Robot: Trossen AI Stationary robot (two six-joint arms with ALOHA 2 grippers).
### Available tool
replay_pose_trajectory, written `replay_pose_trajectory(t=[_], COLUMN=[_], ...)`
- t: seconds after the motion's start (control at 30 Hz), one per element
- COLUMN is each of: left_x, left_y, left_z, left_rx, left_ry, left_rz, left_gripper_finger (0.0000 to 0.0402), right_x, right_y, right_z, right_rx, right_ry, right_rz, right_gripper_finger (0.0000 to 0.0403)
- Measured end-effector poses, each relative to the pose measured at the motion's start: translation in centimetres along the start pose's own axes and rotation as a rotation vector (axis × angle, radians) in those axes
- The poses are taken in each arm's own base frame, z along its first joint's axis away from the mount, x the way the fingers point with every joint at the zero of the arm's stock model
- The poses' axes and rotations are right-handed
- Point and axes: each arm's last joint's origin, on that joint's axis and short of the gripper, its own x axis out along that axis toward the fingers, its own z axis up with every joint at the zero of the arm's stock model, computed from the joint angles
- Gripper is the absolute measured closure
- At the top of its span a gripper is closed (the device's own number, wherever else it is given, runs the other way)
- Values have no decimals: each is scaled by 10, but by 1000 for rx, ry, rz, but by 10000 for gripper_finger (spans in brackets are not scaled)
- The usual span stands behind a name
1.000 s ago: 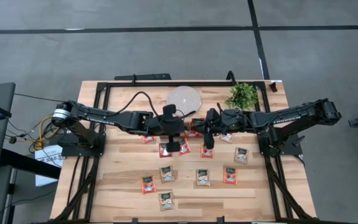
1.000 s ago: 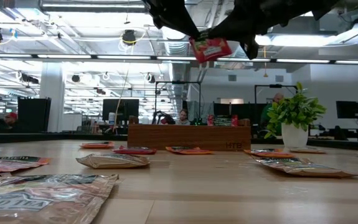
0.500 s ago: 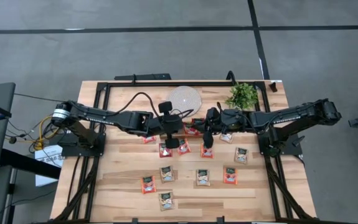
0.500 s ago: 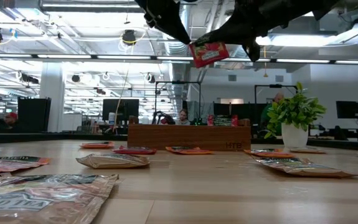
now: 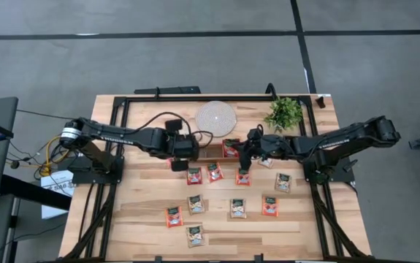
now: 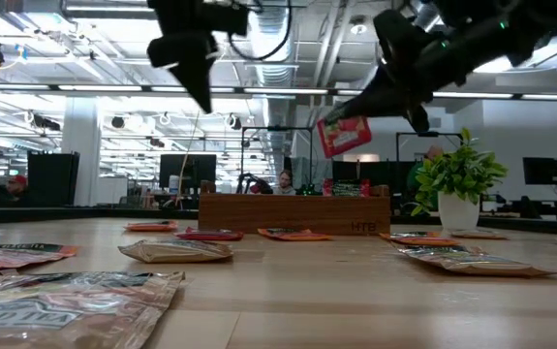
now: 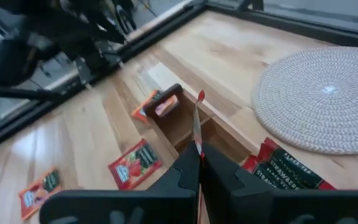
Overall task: Pick & Place Tea
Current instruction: Put the left red tea bag into the right slot of the wooden organizer
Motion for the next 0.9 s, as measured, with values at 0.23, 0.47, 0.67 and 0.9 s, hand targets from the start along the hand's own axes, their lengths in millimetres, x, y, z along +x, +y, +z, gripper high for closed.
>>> replay_pose_trajectory(t=[0.23, 0.47, 0.67, 0.9], left_x=[3, 18, 24, 15], left_y=[1, -8, -15, -9], left_z=[-12, -42, -83, -126], left_rx=[-91, -156, -275, -479], left_ry=[102, 169, 176, 43], left_rz=[18, 40, 47, 3], left_gripper_finger=[401, 401, 401, 401], right_x=[0, -2, -3, 0], right_y=[-24, -44, -48, -49], right_z=[-25, -34, -33, -35], right_rx=[-12, 29, 24, 2], right_ry=[-14, -100, -123, -114], right_rz=[-51, -54, 21, 19], right_gripper_finger=[403, 403, 403, 403])
